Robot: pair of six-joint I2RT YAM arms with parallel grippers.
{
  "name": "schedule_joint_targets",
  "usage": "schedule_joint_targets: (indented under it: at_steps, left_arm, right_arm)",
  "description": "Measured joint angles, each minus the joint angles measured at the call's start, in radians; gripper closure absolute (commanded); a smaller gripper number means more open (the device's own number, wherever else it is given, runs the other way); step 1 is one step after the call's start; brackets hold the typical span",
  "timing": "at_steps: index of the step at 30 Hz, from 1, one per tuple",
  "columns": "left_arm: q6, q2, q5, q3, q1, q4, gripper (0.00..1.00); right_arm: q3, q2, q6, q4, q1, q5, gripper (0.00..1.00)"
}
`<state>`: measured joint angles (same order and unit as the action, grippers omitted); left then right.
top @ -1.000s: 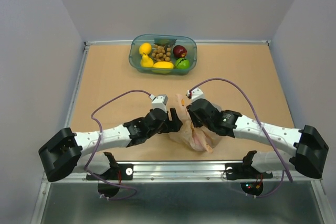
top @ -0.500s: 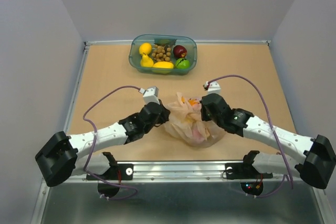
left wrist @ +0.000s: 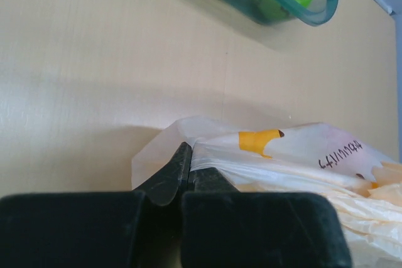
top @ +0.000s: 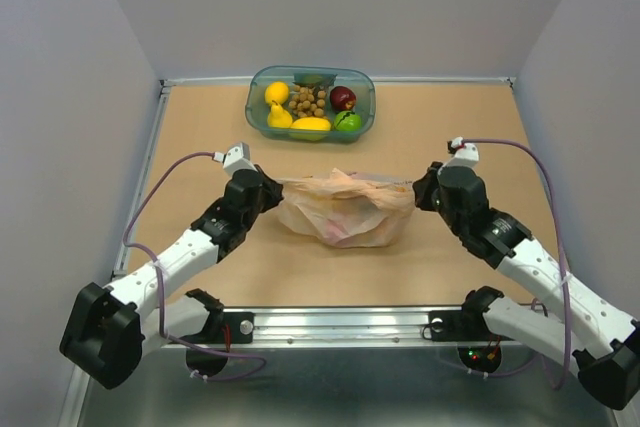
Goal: Untie the knot of the plastic bag and take out the fruit
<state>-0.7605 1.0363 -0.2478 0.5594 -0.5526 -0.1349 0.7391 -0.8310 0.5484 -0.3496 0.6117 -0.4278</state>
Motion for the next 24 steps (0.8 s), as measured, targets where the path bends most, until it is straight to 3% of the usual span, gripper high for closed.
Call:
schedule_joint_targets:
  at_steps: [1, 3, 5, 10, 16, 20, 22, 24]
  left_arm:
    - [0.008, 0.000, 0.001, 0.000, 0.000, 0.003, 1.00]
    - [0.032, 0.000, -0.001, 0.000, 0.009, 0.020, 1.00]
    - [0.061, -0.002, 0.000, 0.000, 0.018, 0.042, 1.00]
    - [0.100, -0.043, 0.006, 0.000, 0.023, 0.069, 1.00]
    - [0.120, -0.075, 0.008, 0.000, 0.023, 0.087, 1.00]
    - [0.124, -0.079, 0.003, 0.000, 0.023, 0.100, 1.00]
    - [0.123, -0.083, -0.005, 0.000, 0.023, 0.105, 1.00]
    - [0.118, -0.087, -0.020, 0.000, 0.023, 0.112, 1.00]
  right_arm:
    - [0.005, -0.011, -0.023, -0.006, -0.002, 0.013, 0.62]
    - [0.026, -0.043, -0.087, -0.034, -0.010, 0.064, 0.48]
    - [0.056, -0.081, -0.151, -0.056, -0.020, 0.141, 0.39]
    - [0.160, -0.161, -0.282, -0.078, 0.005, 0.306, 0.31]
    - [0.321, -0.306, -0.422, -0.084, 0.197, 0.362, 0.30]
    - [0.345, -0.389, -0.476, -0.084, 0.266, 0.349, 0.31]
    - [0.344, -0.434, -0.482, -0.089, 0.272, 0.290, 0.36]
    - [0.342, -0.465, -0.481, -0.094, 0.271, 0.202, 0.54]
